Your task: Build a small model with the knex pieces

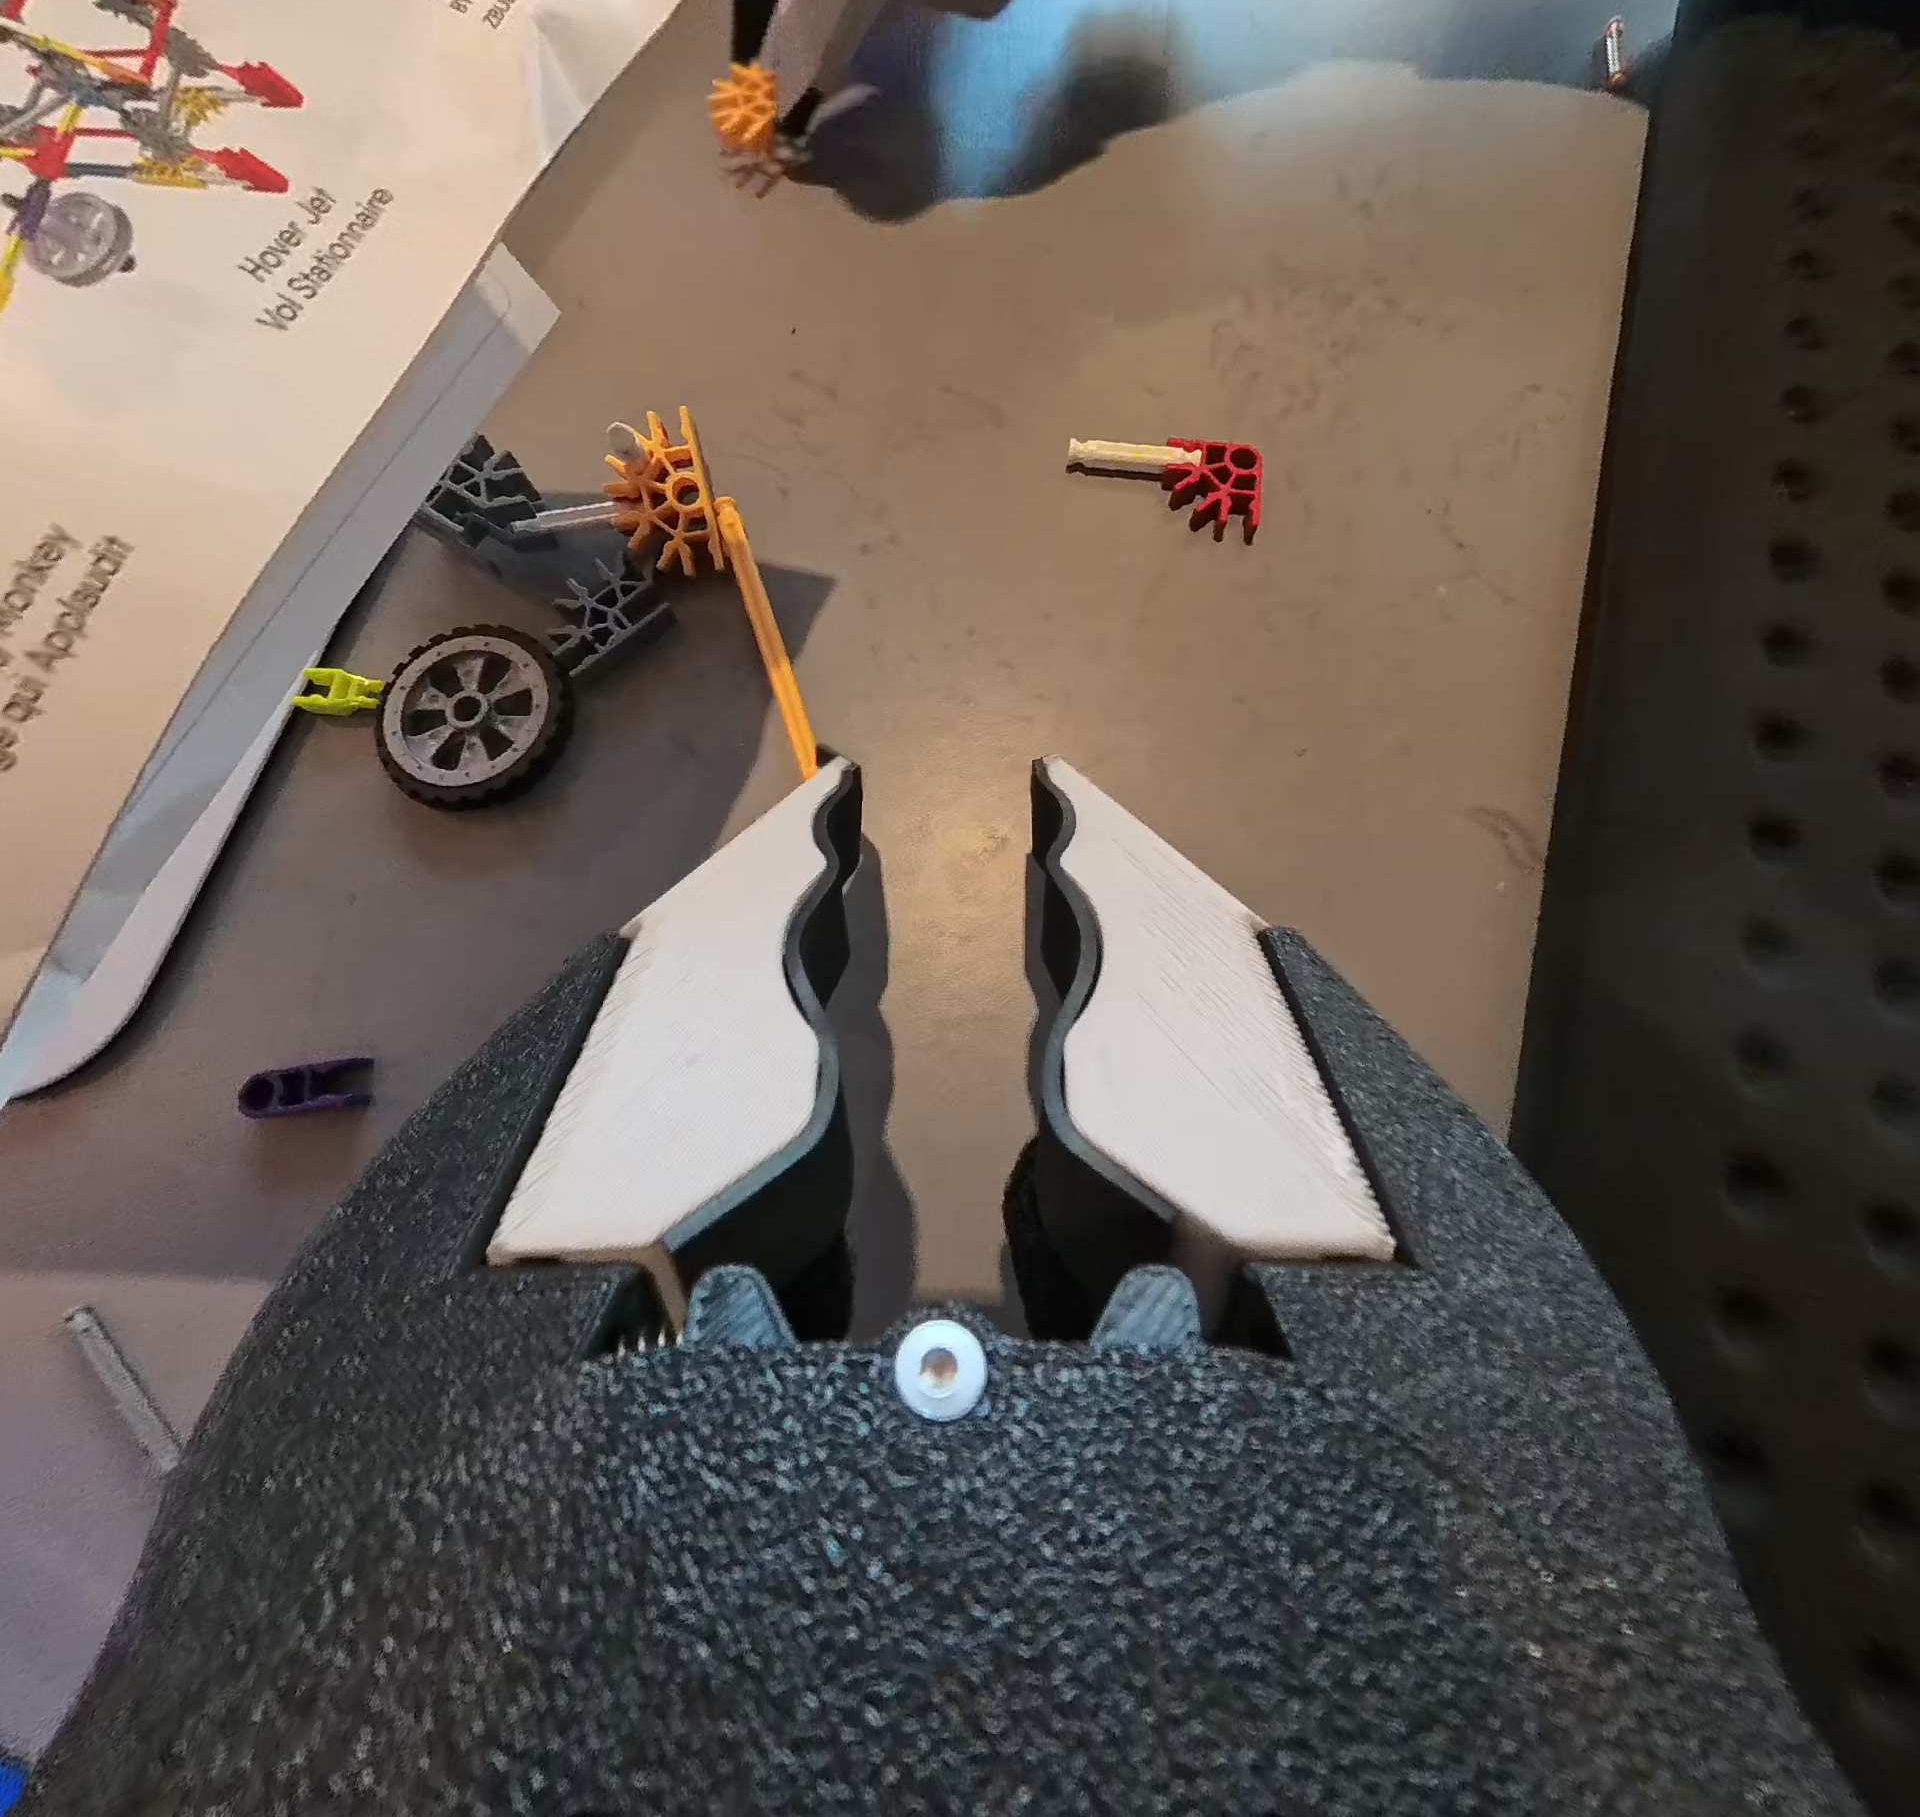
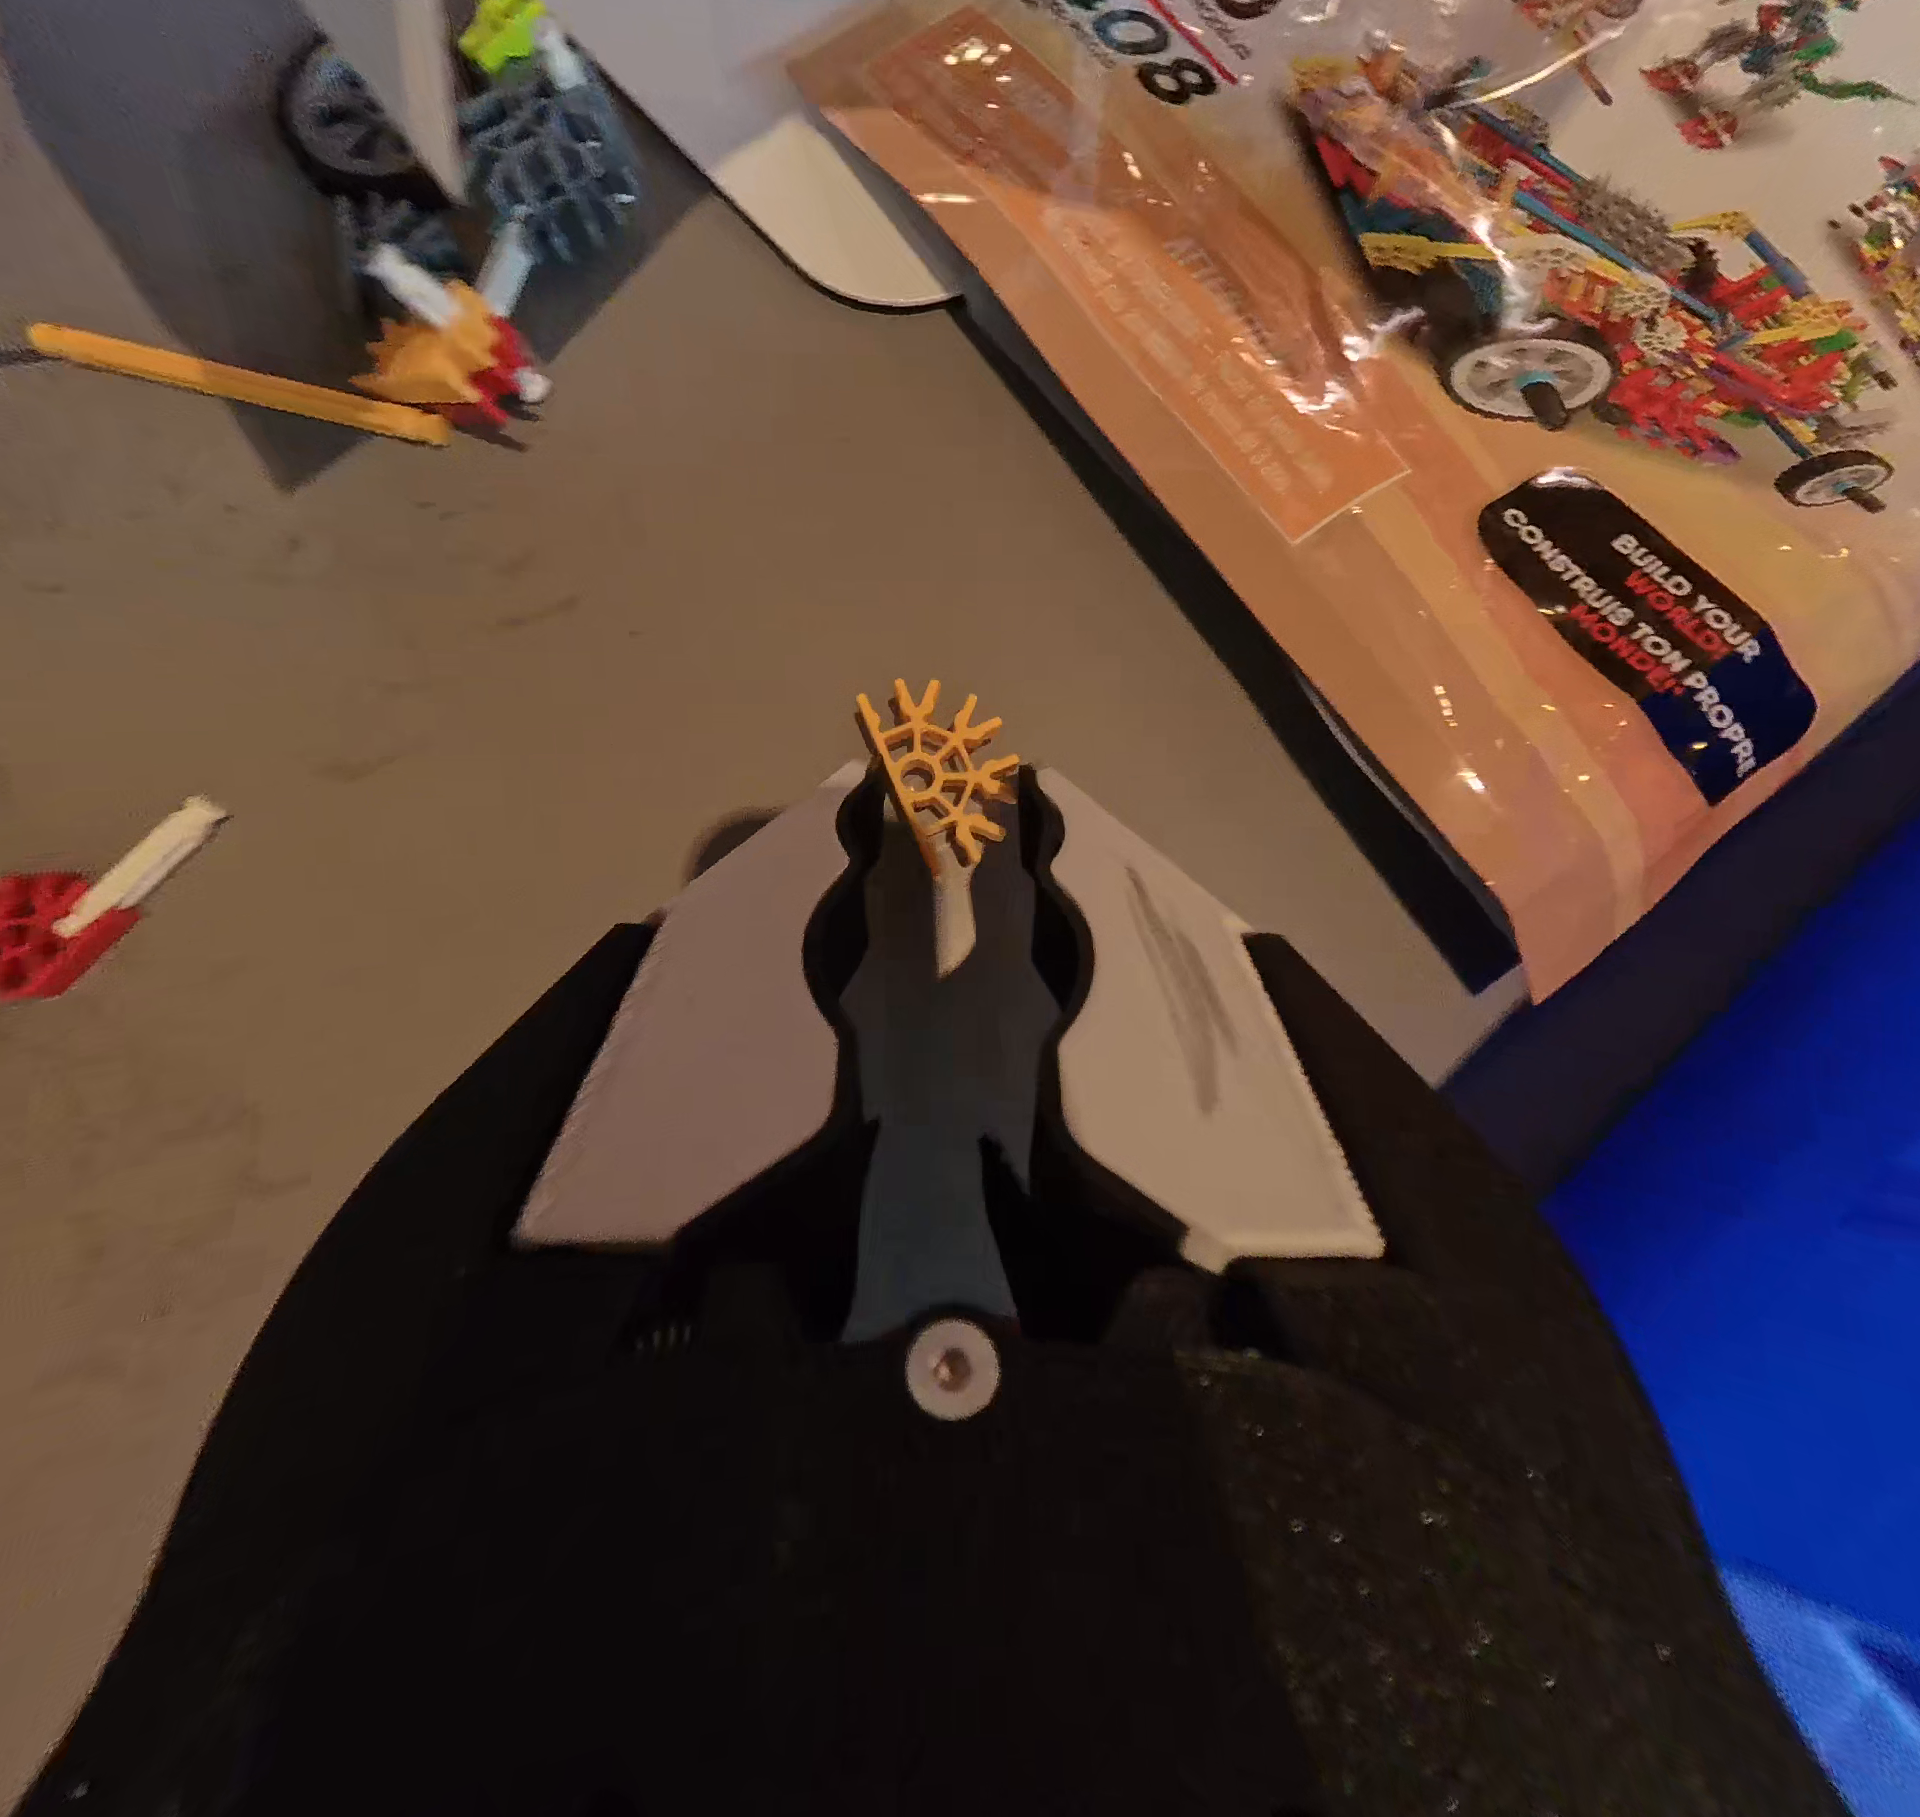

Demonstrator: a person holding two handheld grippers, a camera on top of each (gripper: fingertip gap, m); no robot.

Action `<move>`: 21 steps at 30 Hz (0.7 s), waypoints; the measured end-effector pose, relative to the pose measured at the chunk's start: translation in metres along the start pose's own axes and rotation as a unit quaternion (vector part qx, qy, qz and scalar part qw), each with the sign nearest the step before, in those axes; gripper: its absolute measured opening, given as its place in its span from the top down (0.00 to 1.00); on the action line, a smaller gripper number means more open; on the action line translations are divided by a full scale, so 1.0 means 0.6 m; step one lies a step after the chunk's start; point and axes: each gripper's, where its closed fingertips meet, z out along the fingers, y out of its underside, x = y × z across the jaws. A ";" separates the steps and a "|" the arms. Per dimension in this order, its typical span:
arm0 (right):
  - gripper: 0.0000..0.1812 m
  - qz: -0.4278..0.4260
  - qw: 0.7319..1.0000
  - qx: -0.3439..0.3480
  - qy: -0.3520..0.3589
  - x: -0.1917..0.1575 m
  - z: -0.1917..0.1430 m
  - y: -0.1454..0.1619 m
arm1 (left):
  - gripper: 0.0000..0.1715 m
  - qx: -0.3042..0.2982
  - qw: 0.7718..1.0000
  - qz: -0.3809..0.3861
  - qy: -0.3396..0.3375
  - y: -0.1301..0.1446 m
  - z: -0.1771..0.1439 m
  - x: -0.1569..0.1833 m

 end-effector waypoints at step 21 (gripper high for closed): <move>0.79 -0.088 0.994 0.035 -0.056 -0.190 -0.043 -0.045 | 0.82 0.007 1.000 -0.012 -0.018 -0.001 -0.002 -0.019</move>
